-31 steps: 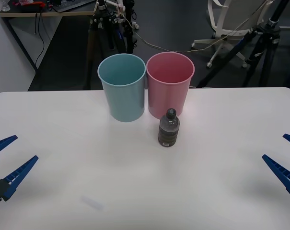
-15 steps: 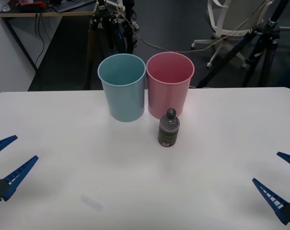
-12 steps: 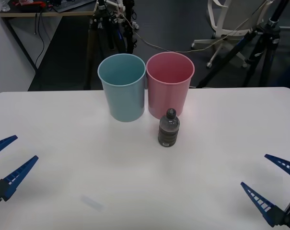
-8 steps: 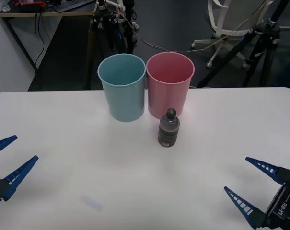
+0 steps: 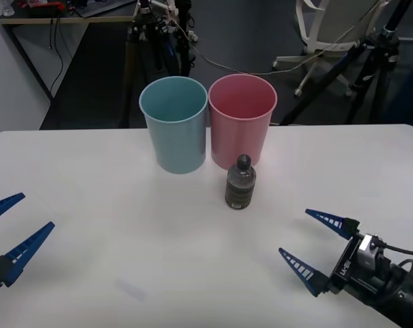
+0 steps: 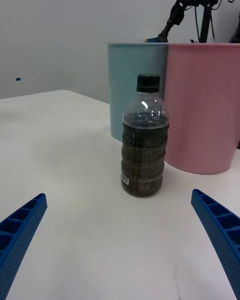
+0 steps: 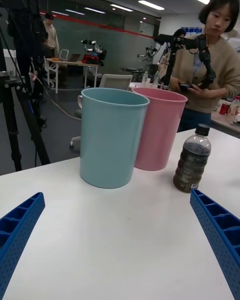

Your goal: Grasp the object on the table and drop it into the matching bin: aluminum can to the light blue bin, PET bottle to the pink bin.

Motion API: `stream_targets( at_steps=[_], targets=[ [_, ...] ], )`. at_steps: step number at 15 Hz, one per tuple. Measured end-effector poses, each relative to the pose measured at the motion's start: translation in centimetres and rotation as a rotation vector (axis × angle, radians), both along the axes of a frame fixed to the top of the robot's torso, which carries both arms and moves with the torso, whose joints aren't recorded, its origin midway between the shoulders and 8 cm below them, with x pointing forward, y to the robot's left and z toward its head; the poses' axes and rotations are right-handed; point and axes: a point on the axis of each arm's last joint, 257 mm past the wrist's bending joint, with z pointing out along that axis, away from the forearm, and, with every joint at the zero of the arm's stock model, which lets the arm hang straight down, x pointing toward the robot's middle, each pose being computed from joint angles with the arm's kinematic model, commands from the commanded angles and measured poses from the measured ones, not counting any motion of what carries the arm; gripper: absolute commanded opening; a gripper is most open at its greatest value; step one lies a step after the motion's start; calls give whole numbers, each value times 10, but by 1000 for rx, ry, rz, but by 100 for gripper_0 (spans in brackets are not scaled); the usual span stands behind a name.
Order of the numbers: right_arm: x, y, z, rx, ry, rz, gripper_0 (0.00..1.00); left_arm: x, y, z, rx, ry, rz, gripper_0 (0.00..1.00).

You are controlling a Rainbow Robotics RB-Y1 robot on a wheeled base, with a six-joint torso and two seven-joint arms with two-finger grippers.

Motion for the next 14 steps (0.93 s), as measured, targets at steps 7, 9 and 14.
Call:
stream_targets(
  at_steps=[7, 9, 14],
  targets=[
    [52, 40, -13, 18, 21, 4, 100, 0, 0, 0, 0, 0, 0, 100],
    [67, 49, -16, 31, 26, -1, 100, 0, 0, 0, 0, 0, 0, 100],
    [90, 59, -18, 43, 32, -15, 100, 0, 0, 0, 0, 0, 0, 100]
  ],
)
